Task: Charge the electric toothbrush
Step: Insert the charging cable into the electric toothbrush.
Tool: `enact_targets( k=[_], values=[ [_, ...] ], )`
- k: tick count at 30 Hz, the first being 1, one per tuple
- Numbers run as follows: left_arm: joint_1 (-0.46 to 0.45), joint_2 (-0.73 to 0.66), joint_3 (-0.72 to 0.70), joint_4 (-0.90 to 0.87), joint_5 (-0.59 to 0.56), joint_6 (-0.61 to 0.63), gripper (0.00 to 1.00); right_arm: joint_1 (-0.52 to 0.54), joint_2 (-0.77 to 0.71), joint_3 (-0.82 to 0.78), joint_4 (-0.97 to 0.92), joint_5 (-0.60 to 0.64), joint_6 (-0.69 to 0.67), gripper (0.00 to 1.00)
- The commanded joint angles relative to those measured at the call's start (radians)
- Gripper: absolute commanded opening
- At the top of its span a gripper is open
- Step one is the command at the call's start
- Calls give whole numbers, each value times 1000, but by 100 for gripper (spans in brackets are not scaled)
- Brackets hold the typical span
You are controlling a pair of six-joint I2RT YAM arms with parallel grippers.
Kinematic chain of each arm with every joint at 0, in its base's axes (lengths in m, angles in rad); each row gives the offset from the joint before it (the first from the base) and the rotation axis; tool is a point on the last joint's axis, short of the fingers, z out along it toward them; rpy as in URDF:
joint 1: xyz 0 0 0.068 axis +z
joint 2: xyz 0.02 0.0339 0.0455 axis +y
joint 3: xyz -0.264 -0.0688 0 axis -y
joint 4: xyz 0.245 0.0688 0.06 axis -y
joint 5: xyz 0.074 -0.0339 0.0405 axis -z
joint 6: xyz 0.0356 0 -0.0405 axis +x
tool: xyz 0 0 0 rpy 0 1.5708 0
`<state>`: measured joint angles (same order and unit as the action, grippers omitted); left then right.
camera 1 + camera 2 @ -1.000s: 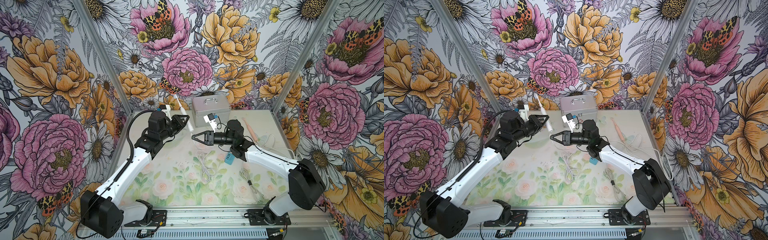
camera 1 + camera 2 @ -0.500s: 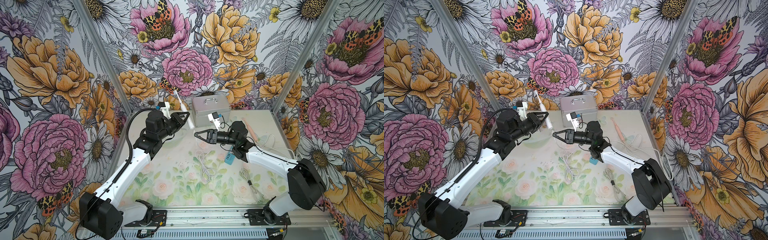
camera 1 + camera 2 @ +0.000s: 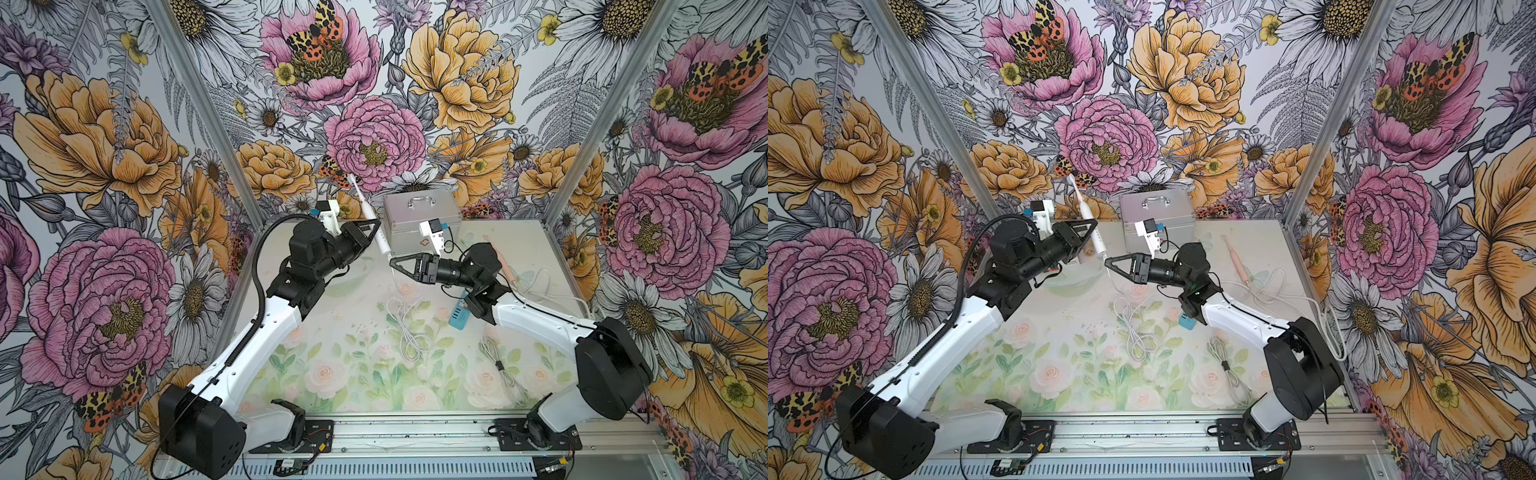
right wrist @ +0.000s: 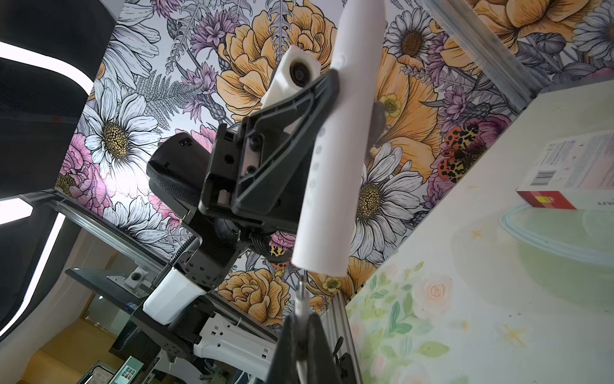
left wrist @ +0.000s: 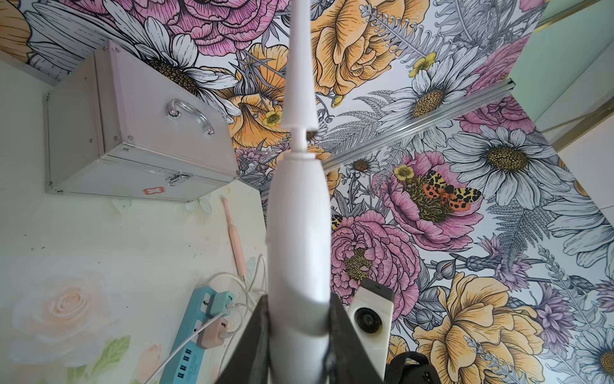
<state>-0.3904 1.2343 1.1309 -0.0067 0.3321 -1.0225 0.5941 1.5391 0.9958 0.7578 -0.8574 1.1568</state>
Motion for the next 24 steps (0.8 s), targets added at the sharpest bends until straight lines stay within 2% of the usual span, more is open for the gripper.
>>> enact_targets(
  k=[1, 14, 24],
  values=[
    [-10, -9, 13, 56, 25, -1, 0, -4, 19, 20, 76, 18, 33, 0],
    [-20, -11, 14, 68, 37, -5, 0, -8, 41, 40, 95, 32, 57, 0],
    [-10, -8, 14, 70, 53, 6, 0, -8, 35, 36, 191, 29, 108, 0]
  ],
)
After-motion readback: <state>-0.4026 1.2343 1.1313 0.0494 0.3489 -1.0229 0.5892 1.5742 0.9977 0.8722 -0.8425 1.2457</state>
